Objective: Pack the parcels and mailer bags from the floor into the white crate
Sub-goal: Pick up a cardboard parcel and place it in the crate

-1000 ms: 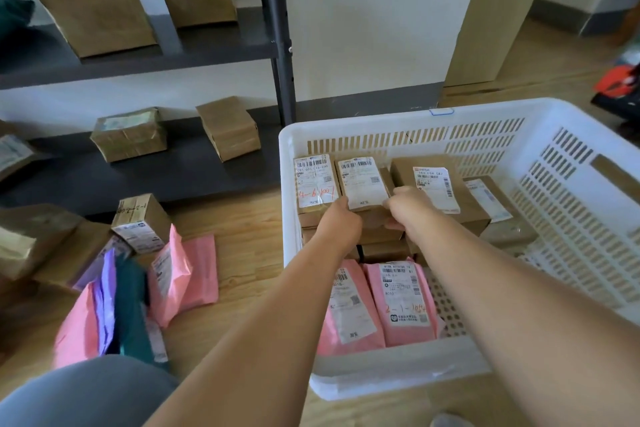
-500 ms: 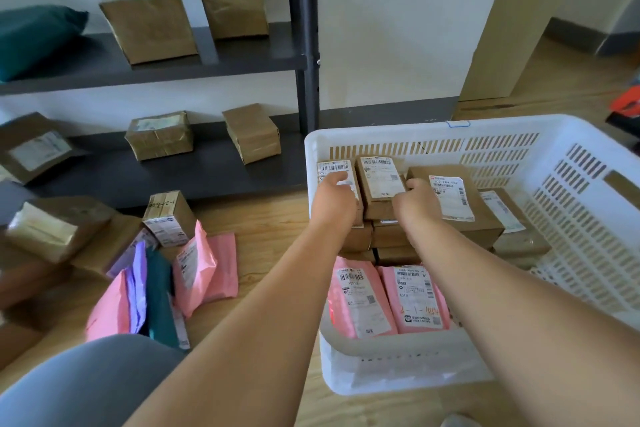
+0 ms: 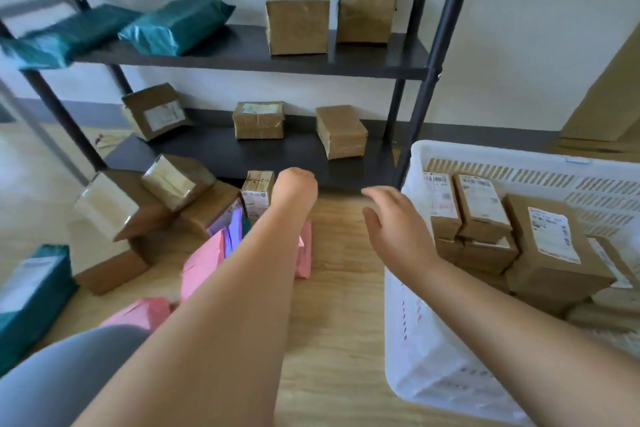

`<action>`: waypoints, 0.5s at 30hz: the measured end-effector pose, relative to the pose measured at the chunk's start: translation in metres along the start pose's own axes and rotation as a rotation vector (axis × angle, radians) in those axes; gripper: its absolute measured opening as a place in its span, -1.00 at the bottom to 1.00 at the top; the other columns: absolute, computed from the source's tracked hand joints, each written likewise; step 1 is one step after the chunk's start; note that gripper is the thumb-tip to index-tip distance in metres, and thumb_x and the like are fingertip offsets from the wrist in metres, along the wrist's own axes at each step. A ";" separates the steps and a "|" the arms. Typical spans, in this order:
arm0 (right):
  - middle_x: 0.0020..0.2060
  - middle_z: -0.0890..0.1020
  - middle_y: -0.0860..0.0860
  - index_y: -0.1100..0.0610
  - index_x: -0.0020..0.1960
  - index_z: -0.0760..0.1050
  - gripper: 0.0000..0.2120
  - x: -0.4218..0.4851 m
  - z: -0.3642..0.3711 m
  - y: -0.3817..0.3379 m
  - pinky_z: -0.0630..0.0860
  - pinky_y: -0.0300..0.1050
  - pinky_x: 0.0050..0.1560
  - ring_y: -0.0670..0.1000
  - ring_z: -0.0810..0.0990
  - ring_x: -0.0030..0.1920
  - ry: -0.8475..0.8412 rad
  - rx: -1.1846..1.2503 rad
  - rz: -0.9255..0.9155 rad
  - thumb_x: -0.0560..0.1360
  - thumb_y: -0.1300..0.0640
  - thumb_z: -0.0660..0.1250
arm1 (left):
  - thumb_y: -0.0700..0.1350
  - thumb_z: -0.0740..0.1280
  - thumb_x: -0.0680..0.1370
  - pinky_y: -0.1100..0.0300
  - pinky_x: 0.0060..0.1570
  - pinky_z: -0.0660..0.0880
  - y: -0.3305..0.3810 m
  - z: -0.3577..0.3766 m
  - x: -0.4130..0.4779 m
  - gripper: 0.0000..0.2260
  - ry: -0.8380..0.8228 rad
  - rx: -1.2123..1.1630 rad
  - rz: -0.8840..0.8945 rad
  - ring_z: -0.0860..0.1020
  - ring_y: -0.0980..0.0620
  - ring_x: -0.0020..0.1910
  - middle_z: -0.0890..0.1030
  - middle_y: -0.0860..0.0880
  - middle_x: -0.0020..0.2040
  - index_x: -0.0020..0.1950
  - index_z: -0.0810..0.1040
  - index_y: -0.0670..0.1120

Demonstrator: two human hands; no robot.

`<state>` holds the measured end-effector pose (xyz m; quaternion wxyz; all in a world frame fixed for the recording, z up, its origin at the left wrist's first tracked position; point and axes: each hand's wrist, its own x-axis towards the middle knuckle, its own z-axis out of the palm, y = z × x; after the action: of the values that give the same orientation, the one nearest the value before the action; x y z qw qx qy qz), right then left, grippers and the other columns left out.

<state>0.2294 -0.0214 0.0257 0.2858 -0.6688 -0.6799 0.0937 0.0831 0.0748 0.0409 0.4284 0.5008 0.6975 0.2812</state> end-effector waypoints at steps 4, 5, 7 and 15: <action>0.37 0.43 -0.03 0.05 0.41 0.38 -0.64 0.027 0.032 -0.037 0.38 -0.12 0.25 -0.01 0.40 0.36 -0.075 0.017 0.001 0.62 0.15 0.18 | -0.22 0.32 0.55 0.16 0.13 0.48 -0.029 -0.056 0.029 -0.71 0.087 0.416 0.038 0.54 -0.06 0.20 0.56 -0.08 0.23 0.28 0.51 -0.18; 0.36 0.43 -0.03 0.05 0.41 0.38 -0.64 0.036 0.043 -0.044 0.39 -0.13 0.24 0.00 0.41 0.35 -0.091 0.016 0.009 0.62 0.13 0.18 | -0.22 0.31 0.55 0.15 0.09 0.50 -0.038 -0.067 0.039 -0.71 0.114 0.344 -0.042 0.56 -0.09 0.18 0.57 -0.12 0.21 0.27 0.51 -0.21; 0.36 0.44 -0.01 0.05 0.41 0.37 -0.64 0.053 0.065 -0.055 0.42 -0.09 0.24 0.02 0.44 0.32 -0.128 0.020 0.041 0.62 0.10 0.19 | -0.23 0.29 0.55 0.15 0.06 0.52 -0.057 -0.081 0.055 -0.71 0.141 0.316 -0.049 0.56 -0.12 0.17 0.58 -0.15 0.21 0.27 0.51 -0.23; 0.39 0.45 0.02 0.04 0.46 0.30 -0.57 0.111 0.161 -0.067 0.43 -0.07 0.18 0.06 0.46 0.34 -0.317 0.185 0.237 0.61 0.09 0.21 | -0.26 0.29 0.54 0.16 -0.08 0.45 -0.088 -0.089 0.125 -0.71 0.093 0.405 -0.051 0.54 -0.11 0.19 0.57 -0.15 0.20 0.26 0.52 -0.22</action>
<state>0.0958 0.1204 -0.0424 0.2223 -0.6919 -0.6216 0.2923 -0.0514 0.1657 -0.0288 0.2936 0.5455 0.7711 0.1473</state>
